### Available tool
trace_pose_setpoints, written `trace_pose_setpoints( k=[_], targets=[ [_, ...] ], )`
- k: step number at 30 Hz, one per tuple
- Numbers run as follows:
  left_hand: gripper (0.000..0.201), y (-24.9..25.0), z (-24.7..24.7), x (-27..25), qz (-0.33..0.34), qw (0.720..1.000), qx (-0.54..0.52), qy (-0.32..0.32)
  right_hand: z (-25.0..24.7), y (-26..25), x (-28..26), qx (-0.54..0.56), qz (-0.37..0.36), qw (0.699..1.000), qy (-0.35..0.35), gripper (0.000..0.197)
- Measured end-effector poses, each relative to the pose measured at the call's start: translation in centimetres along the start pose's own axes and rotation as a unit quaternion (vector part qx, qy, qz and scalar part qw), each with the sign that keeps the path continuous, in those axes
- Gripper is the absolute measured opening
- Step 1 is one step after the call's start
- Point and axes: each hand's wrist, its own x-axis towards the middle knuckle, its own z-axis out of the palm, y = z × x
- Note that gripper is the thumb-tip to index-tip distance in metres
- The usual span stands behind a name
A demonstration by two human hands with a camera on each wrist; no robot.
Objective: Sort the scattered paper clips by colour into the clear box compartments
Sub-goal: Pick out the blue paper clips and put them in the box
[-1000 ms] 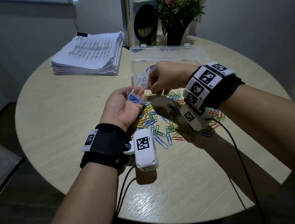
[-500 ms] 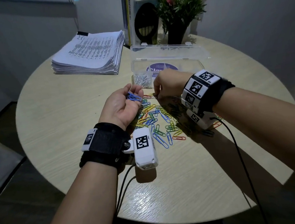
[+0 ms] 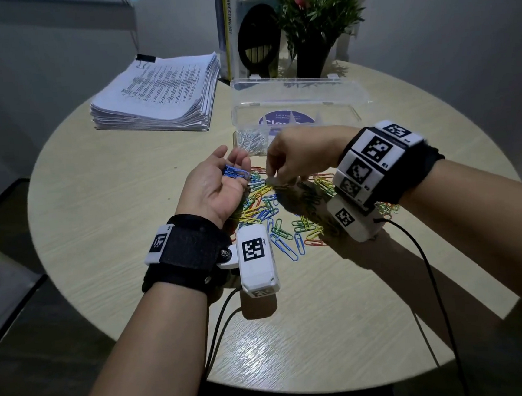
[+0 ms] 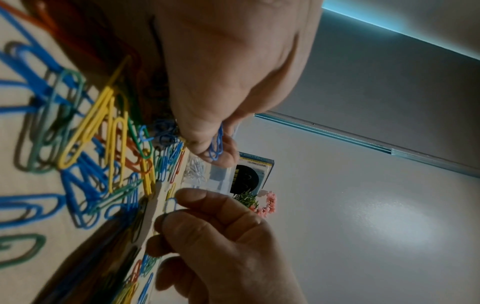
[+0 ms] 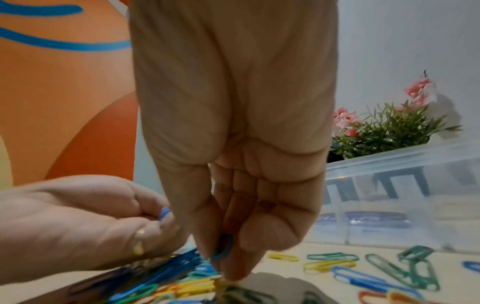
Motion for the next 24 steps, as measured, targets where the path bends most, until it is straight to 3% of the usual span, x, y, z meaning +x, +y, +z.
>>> trace_pose_setpoints(
  k=[12,17,19,24],
  targets=[
    [0.023,-0.1,-0.3,0.4,-0.017,1.0,0.012,0.003,1.6,-1.9,-0.9,-0.086,-0.01,0.996,0.005,0.022],
    [0.022,0.0,-0.4,0.2,-0.028,0.999,0.045,-0.002,0.4,-1.6,-0.8,-0.05,0.002,0.999,0.02,0.015],
    [0.021,0.0,-0.4,0.1,-0.033,0.998,0.05,-0.015,-0.5,-1.8,-0.7,0.017,-0.006,0.999,0.04,0.007],
    [0.024,-0.2,-0.3,0.0,-0.042,0.996,0.031,-0.066,-1.6,-3.6,-0.2,0.11,-0.033,0.988,0.105,0.009]
  ],
)
